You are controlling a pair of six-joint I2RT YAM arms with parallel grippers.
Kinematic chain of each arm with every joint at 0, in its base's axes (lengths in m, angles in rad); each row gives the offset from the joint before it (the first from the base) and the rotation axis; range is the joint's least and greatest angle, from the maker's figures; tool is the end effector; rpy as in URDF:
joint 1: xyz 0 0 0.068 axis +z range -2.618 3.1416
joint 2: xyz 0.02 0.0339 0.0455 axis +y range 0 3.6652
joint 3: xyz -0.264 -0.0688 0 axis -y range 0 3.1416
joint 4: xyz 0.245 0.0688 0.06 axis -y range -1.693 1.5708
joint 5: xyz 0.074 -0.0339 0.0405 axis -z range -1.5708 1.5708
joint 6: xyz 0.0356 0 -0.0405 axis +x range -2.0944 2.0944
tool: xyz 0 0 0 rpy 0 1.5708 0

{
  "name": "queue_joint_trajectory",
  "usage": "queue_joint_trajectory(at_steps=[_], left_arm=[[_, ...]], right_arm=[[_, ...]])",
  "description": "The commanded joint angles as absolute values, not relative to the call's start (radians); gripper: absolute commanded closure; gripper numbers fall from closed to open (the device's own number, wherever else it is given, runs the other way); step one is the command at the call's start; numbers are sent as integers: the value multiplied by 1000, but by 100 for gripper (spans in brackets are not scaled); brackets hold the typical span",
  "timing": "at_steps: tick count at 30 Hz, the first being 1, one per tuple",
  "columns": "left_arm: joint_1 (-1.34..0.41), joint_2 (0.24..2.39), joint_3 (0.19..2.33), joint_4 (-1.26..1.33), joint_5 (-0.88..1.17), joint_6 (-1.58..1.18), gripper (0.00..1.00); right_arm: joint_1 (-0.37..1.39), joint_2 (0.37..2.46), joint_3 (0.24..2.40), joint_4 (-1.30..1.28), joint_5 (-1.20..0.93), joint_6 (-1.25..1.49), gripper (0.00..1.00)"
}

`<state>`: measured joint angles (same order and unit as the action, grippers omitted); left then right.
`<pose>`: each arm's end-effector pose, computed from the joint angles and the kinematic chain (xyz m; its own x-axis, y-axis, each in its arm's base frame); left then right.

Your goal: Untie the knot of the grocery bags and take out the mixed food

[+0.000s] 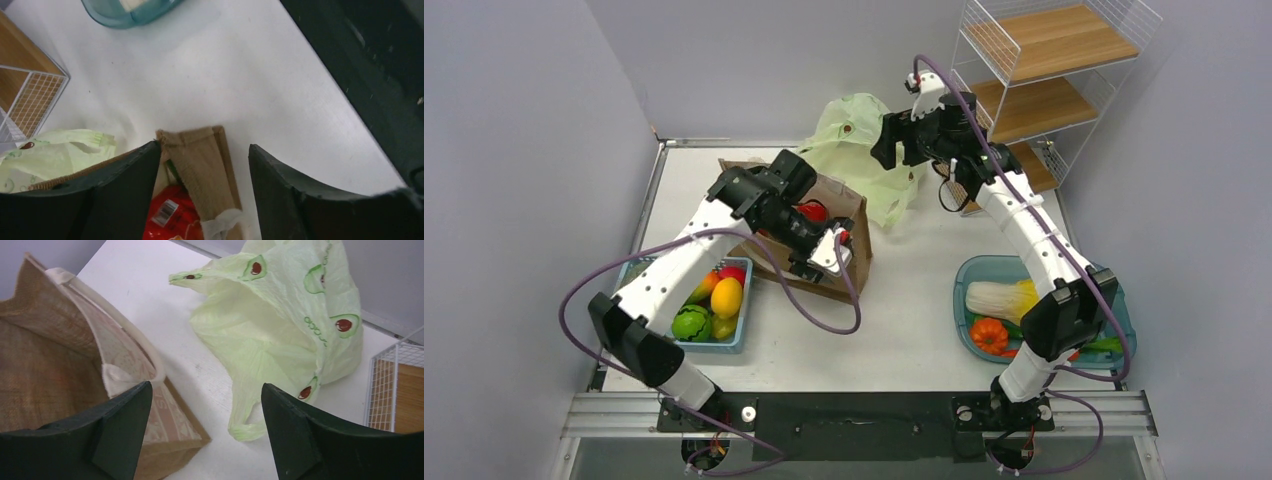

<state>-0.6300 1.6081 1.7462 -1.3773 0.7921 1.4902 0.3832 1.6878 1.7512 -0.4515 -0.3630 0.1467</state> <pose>0.2246 -0.1951 0.3769 0.5376 0.4744 -0.6971 0.8099 -0.5205 0.2703 0.3578 0.1579 0.4105 -0.4429 -0.0312 -0.8960 -0.5960 0.7568 0.2682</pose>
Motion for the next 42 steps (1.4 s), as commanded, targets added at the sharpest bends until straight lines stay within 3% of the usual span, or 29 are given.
queue_joint_trajectory(at_steps=[1, 6, 10, 14, 16, 18, 22, 24, 25, 27, 28, 29, 30, 31, 32, 34, 38, 42], left_arm=[[-648, 1448, 1661, -1159, 894, 1172, 31], [-525, 1251, 1490, -802, 900, 799, 25], [-282, 1163, 1382, -531, 882, 491, 19], [-122, 1169, 1341, -433, 754, 366, 19], [-87, 1185, 1329, -403, 581, 344, 19], [-79, 1202, 1312, -373, 433, 346, 18], [-76, 1253, 1287, -408, 251, 408, 18], [-75, 1277, 1267, -435, 205, 422, 19], [-75, 1288, 1249, -448, 202, 423, 19], [-78, 1299, 1230, -465, 226, 418, 28], [-83, 1300, 1223, -467, 258, 408, 42], [-90, 1300, 1222, -468, 284, 383, 49], [-92, 1297, 1219, -466, 342, 366, 65], [-99, 1279, 1213, -441, 377, 325, 73], [-100, 1267, 1189, -421, 455, 301, 88], [-114, 1208, 1130, -331, 557, 231, 100], [-142, 1076, 999, -138, 725, 88, 100], [-149, 977, 900, -128, 821, 10, 100]], right_arm=[[468, 1608, 1795, -486, -390, 63, 24], [559, 1596, 1792, -542, -336, -51, 24], [617, 1623, 1797, -580, -288, -103, 23], [653, 1677, 1811, -617, -212, -131, 20], [669, 1708, 1824, -643, -184, -154, 19], [682, 1731, 1832, -675, -182, -187, 26], [700, 1739, 1828, -744, -191, -242, 53], [702, 1735, 1822, -754, -178, -260, 72], [701, 1734, 1826, -755, -169, -265, 90], [695, 1731, 1842, -757, -144, -280, 100], [690, 1725, 1858, -757, -137, -283, 100], [682, 1721, 1865, -756, -136, -294, 100], [678, 1706, 1876, -755, -136, -300, 100], [668, 1698, 1881, -754, -135, -311, 100], [662, 1678, 1884, -751, -140, -316, 100], [647, 1648, 1876, -750, -156, -333, 100], [630, 1571, 1784, -749, -174, -397, 100], [643, 1472, 1625, -728, -170, -484, 98]])
